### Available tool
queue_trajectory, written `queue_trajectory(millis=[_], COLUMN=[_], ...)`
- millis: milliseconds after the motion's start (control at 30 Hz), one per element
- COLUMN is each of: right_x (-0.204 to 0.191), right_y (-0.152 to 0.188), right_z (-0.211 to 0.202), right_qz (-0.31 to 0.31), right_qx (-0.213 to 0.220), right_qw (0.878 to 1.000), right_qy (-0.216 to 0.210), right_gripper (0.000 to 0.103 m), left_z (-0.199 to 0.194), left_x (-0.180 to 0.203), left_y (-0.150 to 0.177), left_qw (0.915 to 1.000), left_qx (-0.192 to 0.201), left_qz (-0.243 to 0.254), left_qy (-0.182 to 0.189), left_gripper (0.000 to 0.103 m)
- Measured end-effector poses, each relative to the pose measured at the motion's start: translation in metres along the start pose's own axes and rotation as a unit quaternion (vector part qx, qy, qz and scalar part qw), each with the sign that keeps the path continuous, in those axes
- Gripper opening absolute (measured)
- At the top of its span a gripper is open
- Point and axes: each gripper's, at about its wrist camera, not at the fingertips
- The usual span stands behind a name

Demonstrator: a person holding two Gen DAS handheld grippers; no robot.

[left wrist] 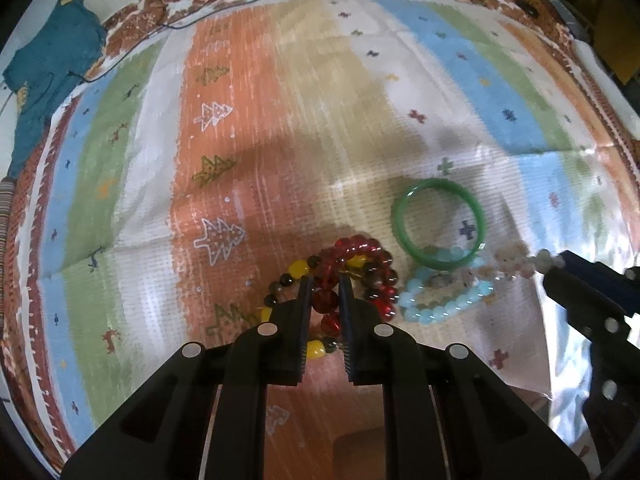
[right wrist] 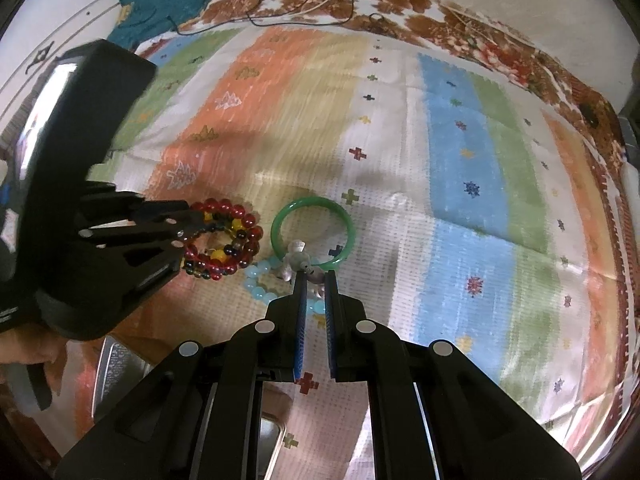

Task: Organize jewelry
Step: 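Lift the red bead bracelet with the left tool and carry it over the tin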

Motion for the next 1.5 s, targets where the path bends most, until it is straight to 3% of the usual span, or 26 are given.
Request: queue_trajectory(millis=[433, 1500], right_x=[0.003, -0.009], right_y=[0.010, 0.052], right_z=[-0.018, -0.086], right_qz=[0.017, 0.031], right_qx=[0.026, 0.117], right_qw=[0.999, 0.993], right_qy=[0.011, 0.003], right_gripper=[0.010, 0.010], left_z=[-0.063, -0.149], left_x=[0.000, 0.025], left_y=[0.015, 0.087], left_qw=[0.9979, 0.9862], left_qx=[0.064, 0.159], left_qz=[0.001, 0.022], left_qy=[0.013, 0.040], left_gripper=[0.013, 0.013])
Point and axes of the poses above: each gripper's, at about its wrist camera, not at the fingertips, and z roughly the way its jaws point, x to its right, y to its underside, and after that the axes turned 4 degrees about y, right-handed
